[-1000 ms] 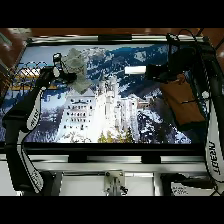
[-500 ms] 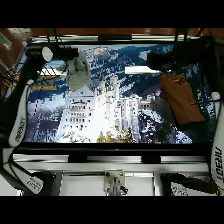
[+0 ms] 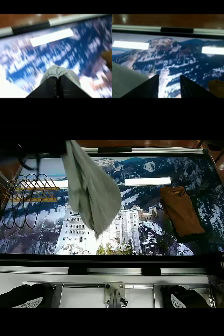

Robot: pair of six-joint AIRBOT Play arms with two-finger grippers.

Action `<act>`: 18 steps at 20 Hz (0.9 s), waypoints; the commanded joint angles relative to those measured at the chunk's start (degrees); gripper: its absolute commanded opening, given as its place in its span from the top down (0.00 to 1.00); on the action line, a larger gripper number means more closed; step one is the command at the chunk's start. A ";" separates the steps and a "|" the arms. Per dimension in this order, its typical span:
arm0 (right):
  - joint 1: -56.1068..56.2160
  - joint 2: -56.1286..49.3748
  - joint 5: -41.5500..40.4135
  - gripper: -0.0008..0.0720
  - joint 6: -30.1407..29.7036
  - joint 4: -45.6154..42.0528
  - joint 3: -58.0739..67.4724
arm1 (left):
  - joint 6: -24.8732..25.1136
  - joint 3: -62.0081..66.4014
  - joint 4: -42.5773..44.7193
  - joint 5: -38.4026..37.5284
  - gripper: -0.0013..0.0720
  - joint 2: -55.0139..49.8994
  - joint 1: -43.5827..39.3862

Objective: Fold the shirts.

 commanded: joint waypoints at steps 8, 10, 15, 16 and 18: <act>-0.02 -1.11 -15.80 0.24 -0.52 -0.55 0.33 | -7.76 -25.42 -10.19 9.05 0.00 -4.39 -19.37; -0.02 -4.22 -21.42 0.24 -2.14 -0.68 0.15 | -7.76 -24.15 -4.66 -4.63 0.00 -2.23 -14.21; -0.02 -11.87 -26.62 0.24 -8.13 -8.72 -9.40 | -4.98 -31.71 -4.68 -17.66 0.00 6.08 5.31; -0.02 -13.07 -26.58 0.24 -9.16 -9.57 -12.90 | -4.96 -36.00 -6.95 -17.62 0.00 7.50 8.15; -0.02 -15.21 -26.01 0.24 -11.17 -7.19 -20.63 | -4.94 -46.66 -11.63 -15.34 0.00 9.92 11.32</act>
